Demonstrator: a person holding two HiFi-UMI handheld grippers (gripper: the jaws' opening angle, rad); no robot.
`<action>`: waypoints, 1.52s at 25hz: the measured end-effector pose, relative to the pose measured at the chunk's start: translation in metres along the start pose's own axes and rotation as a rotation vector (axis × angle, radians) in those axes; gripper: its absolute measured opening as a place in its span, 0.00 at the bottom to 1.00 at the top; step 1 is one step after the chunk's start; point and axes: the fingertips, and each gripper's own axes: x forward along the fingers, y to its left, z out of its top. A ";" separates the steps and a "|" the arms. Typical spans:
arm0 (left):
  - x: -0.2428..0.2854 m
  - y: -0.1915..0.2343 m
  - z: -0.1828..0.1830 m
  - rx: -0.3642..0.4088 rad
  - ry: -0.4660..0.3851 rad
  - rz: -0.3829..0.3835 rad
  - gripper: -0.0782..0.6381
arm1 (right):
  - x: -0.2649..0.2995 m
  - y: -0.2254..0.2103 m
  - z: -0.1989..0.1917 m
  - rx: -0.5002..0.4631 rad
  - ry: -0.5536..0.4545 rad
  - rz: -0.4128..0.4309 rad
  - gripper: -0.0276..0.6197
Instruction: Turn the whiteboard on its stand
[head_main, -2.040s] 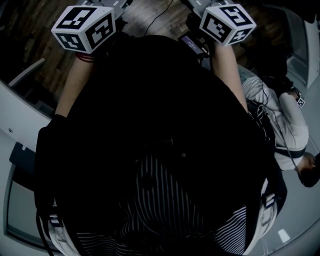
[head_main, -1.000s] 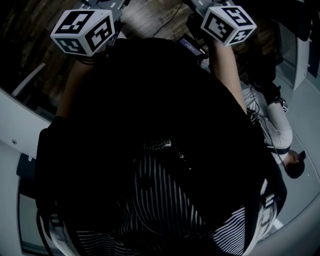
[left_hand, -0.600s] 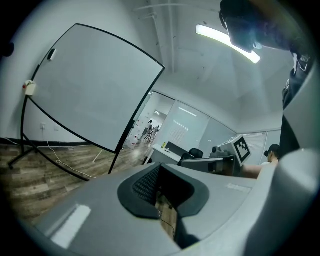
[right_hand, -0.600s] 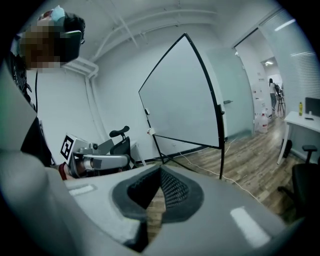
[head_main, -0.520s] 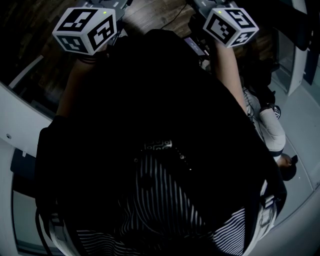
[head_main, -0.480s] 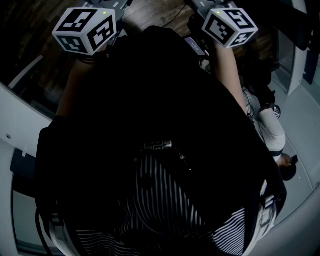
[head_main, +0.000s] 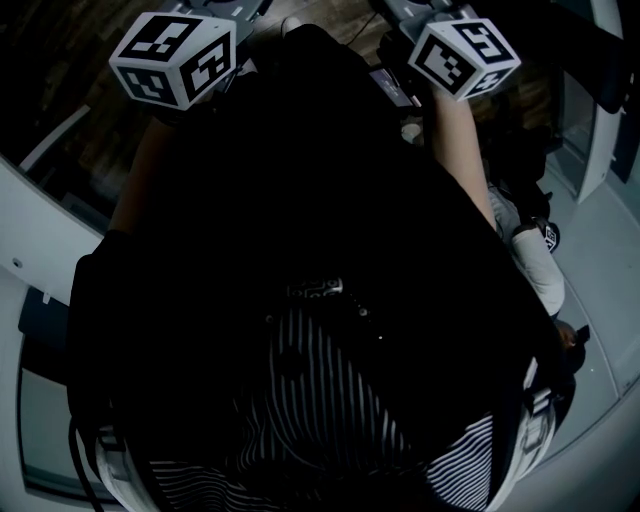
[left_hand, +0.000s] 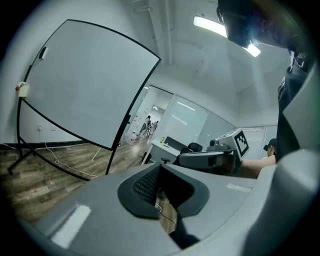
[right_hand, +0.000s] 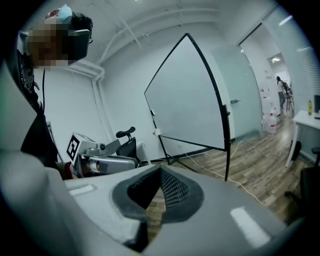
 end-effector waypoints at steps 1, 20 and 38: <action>0.010 0.001 0.003 0.006 0.003 0.006 0.11 | 0.002 -0.010 0.001 -0.003 0.008 0.008 0.04; 0.200 0.022 0.060 0.030 0.079 0.113 0.11 | 0.005 -0.213 0.045 0.098 -0.011 0.116 0.04; 0.262 0.030 0.057 0.044 0.142 0.188 0.11 | 0.003 -0.292 0.041 0.160 -0.030 0.146 0.04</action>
